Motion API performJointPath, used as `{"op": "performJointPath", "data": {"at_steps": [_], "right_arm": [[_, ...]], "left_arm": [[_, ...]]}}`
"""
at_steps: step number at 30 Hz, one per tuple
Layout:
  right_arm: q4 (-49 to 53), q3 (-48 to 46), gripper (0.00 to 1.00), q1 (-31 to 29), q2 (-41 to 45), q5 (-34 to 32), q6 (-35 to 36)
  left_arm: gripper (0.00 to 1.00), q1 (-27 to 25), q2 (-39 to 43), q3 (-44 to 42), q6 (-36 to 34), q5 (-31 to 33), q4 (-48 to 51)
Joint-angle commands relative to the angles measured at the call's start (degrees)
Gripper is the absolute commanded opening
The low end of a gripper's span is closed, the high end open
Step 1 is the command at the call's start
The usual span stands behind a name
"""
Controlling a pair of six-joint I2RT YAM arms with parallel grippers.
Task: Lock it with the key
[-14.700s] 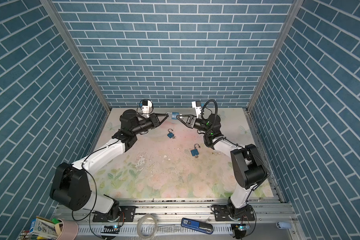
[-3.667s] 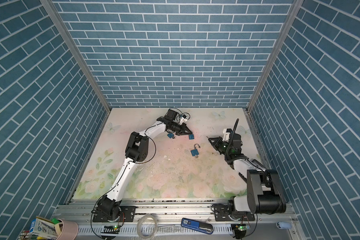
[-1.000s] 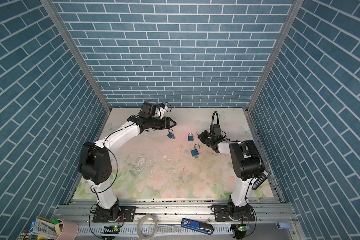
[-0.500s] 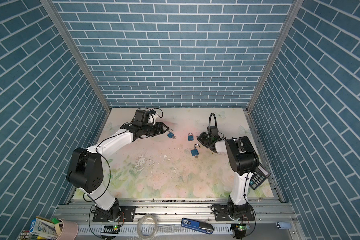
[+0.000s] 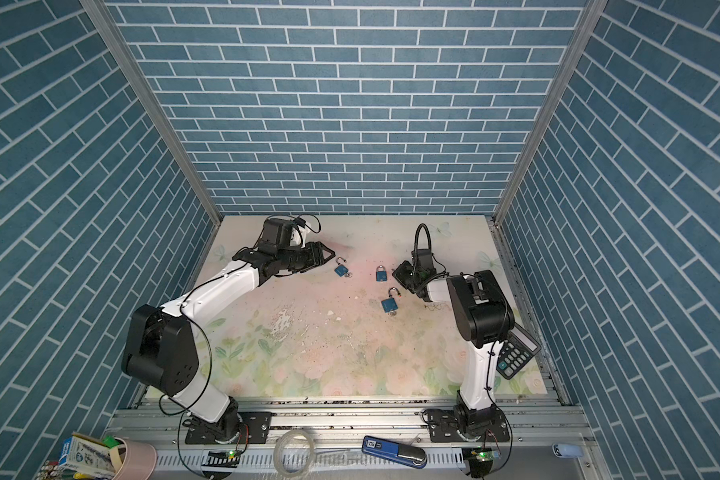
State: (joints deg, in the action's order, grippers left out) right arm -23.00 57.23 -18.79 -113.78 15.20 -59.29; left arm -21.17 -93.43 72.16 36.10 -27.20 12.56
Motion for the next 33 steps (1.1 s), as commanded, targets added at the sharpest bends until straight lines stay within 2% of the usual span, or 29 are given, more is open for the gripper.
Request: {"op": "performJointPath", "data": {"at_steps": [1, 4, 13, 19, 33], "right_arm": [[0.53, 2.16, 0.00, -0.44, -1.49, -1.84, -1.75], [0.51, 2.47, 0.00, -0.46, -2.30, -1.43, -2.28], [-0.57, 1.81, 0.10, -1.08, -3.80, -1.29, -2.80], [-1.38, 1.94, 0.13, -1.25, -4.77, -0.62, -3.71], [0.24, -0.55, 0.20, -1.64, -2.66, -0.96, -3.36]], "left_arm": [[0.62, 0.59, 0.84, -1.21, 0.74, -0.99, -0.95], [0.62, 0.84, 1.48, -2.01, 1.07, -1.23, -1.49], [0.65, 2.51, 2.33, -5.28, 3.44, -3.41, -4.99], [0.65, 2.60, 2.76, -5.73, 3.42, -3.12, -5.17], [0.65, 2.67, 1.69, -7.25, 4.66, -4.18, -8.38]]}}
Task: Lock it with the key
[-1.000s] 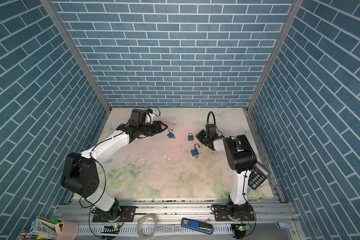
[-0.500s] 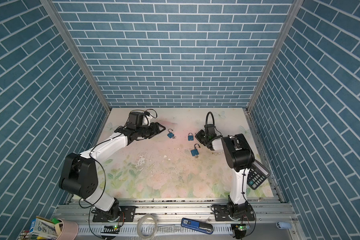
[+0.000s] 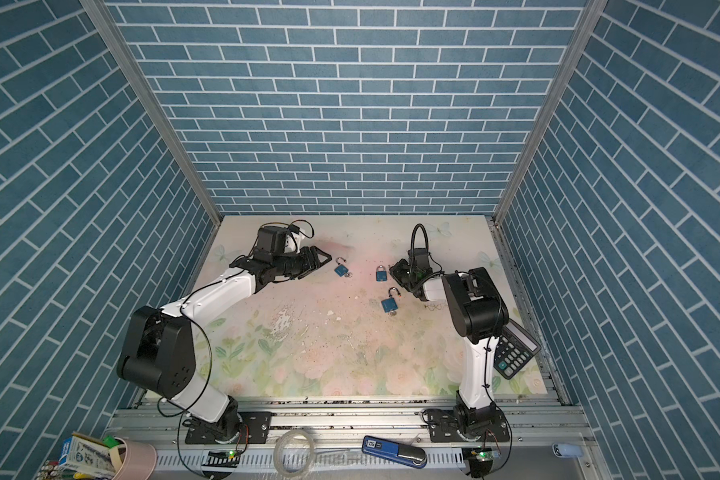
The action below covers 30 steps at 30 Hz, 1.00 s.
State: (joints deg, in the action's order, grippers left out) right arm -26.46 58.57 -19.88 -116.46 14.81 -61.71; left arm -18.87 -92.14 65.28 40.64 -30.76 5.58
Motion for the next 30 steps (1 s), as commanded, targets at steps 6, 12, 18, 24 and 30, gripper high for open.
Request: {"op": "performJointPath", "data": {"at_steps": [6, 12, 18, 24, 30], "right_arm": [[6.30, -2.86, 0.22, -0.60, 2.51, -2.33, 0.59], [12.01, -3.46, 0.30, -0.59, 6.99, -5.83, 3.53], [17.00, -2.99, 0.60, -0.55, 10.73, -8.25, 7.08], [21.95, -1.37, 0.78, -0.57, 14.24, -9.45, 10.89], [27.68, -0.25, 0.98, -0.60, 18.94, -12.22, 15.11]], "left_arm": [[0.66, 0.40, 0.16, -0.50, -0.36, 0.04, -1.07], [0.68, 1.11, -0.06, -0.32, -1.91, 1.39, 1.33], [0.72, 1.75, -0.01, -0.45, -3.05, 1.00, 1.31], [1.00, 1.82, -1.43, 0.15, -4.62, -1.73, 1.40], [1.00, 1.80, -1.60, -0.16, -5.55, -0.42, 2.22]]}}
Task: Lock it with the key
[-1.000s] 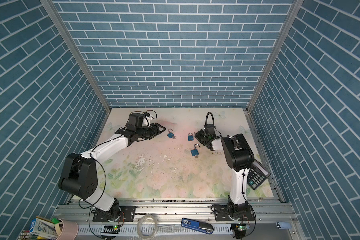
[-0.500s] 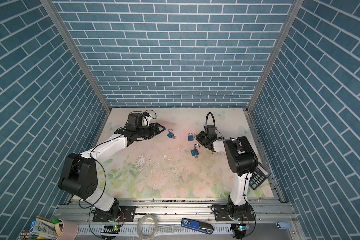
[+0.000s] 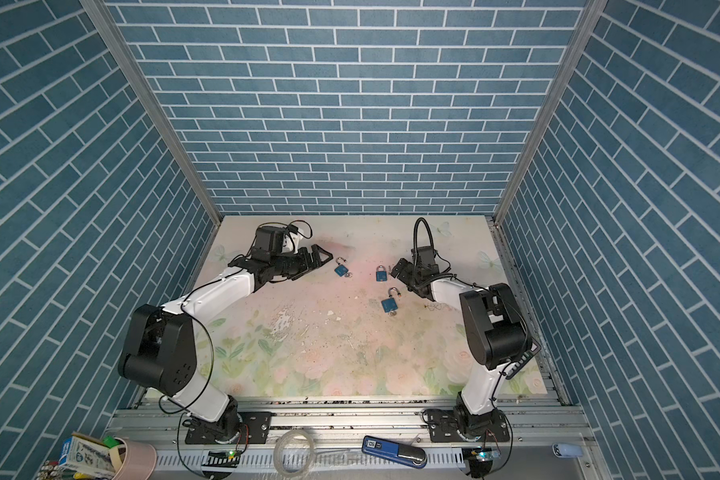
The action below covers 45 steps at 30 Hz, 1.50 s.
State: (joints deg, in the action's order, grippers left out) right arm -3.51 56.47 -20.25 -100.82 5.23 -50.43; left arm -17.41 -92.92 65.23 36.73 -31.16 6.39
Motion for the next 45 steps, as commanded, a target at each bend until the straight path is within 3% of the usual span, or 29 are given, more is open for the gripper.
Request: {"op": "performJointPath", "data": {"at_steps": [1, 5, 9, 13, 18, 24, 29, 33, 37, 40, 45], "right_arm": [[5.29, 1.86, 0.98, -0.17, 4.06, -2.84, 4.49], [6.85, 1.15, 0.98, -0.27, 7.89, -3.60, 6.73], [15.77, 5.26, 0.99, -0.41, 9.29, -2.16, 12.62], [20.31, 5.09, 0.99, -1.37, 13.07, -6.38, 15.41], [28.12, 6.27, 0.99, -1.37, 15.81, -8.96, 17.76], [34.07, 5.15, 0.99, -1.59, 17.16, -14.46, 18.06], [33.48, 1.83, 0.99, -1.51, 18.76, -15.28, 17.96], [34.07, 1.86, 0.99, -1.46, 18.71, -15.56, 19.88], [34.55, 3.53, 0.99, -1.41, 18.45, -15.50, 21.77], [33.23, 3.85, 0.99, -1.39, 19.07, -15.61, 22.13], [32.02, 4.48, 0.99, -1.22, 19.24, -13.64, 21.49]], "left_arm": [[1.00, 0.32, -0.85, -0.03, -2.11, 0.12, 1.64], [1.00, 0.28, -0.83, 0.60, -2.51, -0.36, 2.38], [1.00, -0.37, -0.16, 2.82, -6.58, -0.55, 6.51], [1.00, -0.88, 1.01, 4.00, -10.83, 3.12, 11.06], [1.00, -0.95, 1.53, 5.04, -9.06, 8.05, 16.02], [1.00, -1.32, -0.52, 4.96, -6.93, 7.07, 15.42], [1.00, -6.09, -4.94, 14.46, -7.35, 20.52, 29.80], [1.00, -13.00, -6.47, 17.25, -5.04, 33.04, 32.28], [1.00, -17.26, -10.32, 22.72, -2.04, 40.04, 36.32], [1.00, -16.91, -12.58, 23.49, 0.39, 39.59, 35.15], [0.99, -13.02, -17.54, 25.06, 4.12, 30.57, 31.00]]}}
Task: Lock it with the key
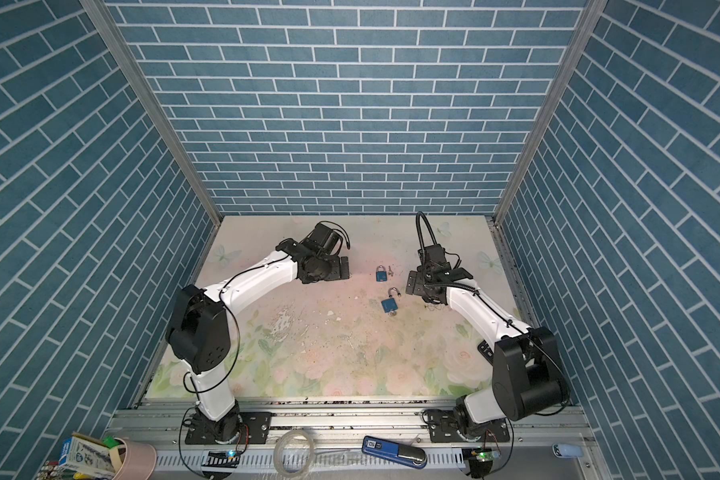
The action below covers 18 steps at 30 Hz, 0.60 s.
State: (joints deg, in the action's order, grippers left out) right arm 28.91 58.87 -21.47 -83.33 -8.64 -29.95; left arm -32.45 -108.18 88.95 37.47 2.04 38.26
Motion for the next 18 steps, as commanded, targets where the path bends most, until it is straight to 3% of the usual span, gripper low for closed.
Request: {"op": "performJointPath", "data": {"at_steps": [1, 5, 9, 12, 18], "right_arm": [[-0.76, 1.87, 0.99, -0.06, 2.14, 0.51, 0.71], [-1.59, 0.27, 0.99, -0.01, 3.71, 1.01, -0.18], [0.11, 0.82, 0.99, 0.20, 2.39, 2.73, 0.92], [0.24, 0.48, 0.99, 0.16, 2.43, 3.59, 1.76], [-0.04, -0.97, 0.99, 0.20, 3.64, 6.12, 3.13]], "left_arm": [[1.00, 2.46, -3.36, 2.00, 3.58, -2.95, -1.62], [0.99, 2.42, -11.10, 12.97, 3.52, -1.72, 5.75], [0.98, 2.64, -17.30, 21.79, 7.78, -0.92, 11.00], [0.91, 3.28, -20.71, 25.20, 11.28, -1.49, 12.75], [0.89, 4.16, -24.70, 28.29, 16.10, -2.32, 15.45]]}}
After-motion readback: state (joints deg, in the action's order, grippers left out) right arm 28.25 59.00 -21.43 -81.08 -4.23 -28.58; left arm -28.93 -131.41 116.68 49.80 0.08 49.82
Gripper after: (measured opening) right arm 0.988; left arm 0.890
